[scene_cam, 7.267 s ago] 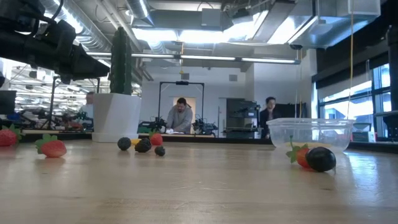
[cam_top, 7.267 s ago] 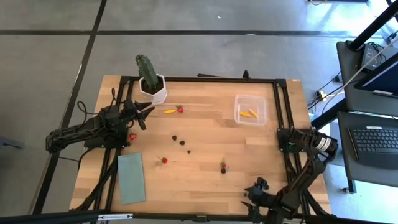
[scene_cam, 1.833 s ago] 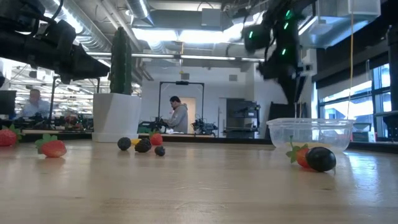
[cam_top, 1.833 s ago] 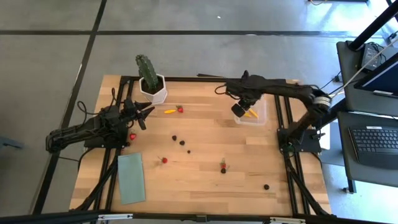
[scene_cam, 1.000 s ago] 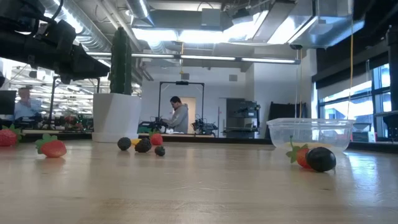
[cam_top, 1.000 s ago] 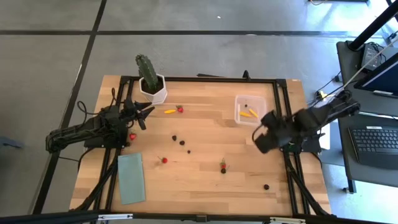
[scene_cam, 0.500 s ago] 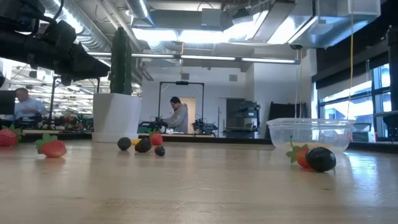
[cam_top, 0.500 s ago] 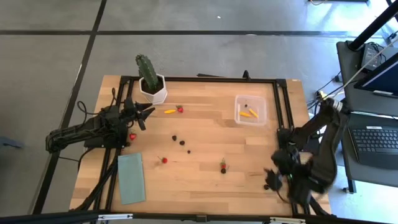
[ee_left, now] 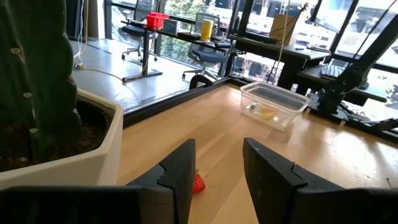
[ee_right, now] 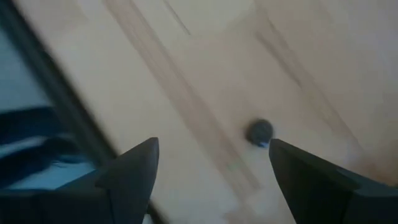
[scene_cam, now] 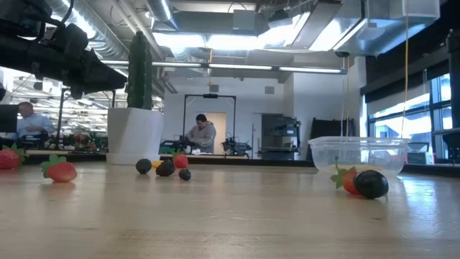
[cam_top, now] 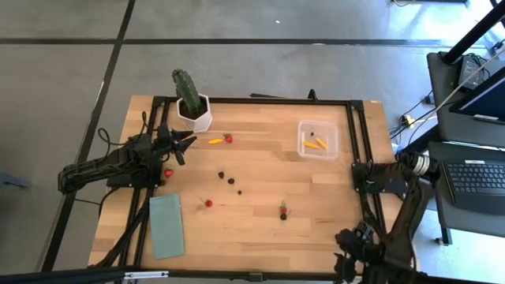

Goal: Pick and placing Produce into tupperware
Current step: Put the bottom black cherry into the transparent bin

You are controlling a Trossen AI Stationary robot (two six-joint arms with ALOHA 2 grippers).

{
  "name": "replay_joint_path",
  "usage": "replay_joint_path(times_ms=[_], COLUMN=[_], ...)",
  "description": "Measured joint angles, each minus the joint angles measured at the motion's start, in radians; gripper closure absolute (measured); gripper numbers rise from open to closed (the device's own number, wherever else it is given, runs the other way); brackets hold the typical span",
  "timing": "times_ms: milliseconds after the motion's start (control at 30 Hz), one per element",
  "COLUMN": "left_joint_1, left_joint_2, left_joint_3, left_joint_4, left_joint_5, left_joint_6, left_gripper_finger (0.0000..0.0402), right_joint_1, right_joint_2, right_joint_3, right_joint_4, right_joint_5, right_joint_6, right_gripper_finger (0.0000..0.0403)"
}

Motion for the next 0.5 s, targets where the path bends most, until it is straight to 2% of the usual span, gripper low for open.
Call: replay_joint_path(times_ms=[100,200,433,500], left_joint_1=[0.000,0.000,0.000,0.000], left_joint_2=[0.000,0.000,0.000,0.000], left_joint_3=[0.000,0.000,0.000,0.000], left_joint_4=[0.000,0.000,0.000,0.000], left_joint_5=[0.000,0.000,0.000,0.000], left_joint_6=[0.000,0.000,0.000,0.000], left_gripper_finger=[0.0276,0.0276,0.0276,0.0276], right_joint_1=[0.015,0.031,0.076,0.079], right_joint_2=[0.039,0.076,0.126,0.140], right_joint_3=[0.000,0.000,-0.001,-0.001], right_joint_4=[-0.066,-0.132,-0.160,-0.157], right_joint_5=[-0.019,0.011,0.046,0.038], right_joint_6=[0.005,0.041,0.284,0.291], right_gripper_finger=[0.0097,0.0097,0.0097,0.0097])
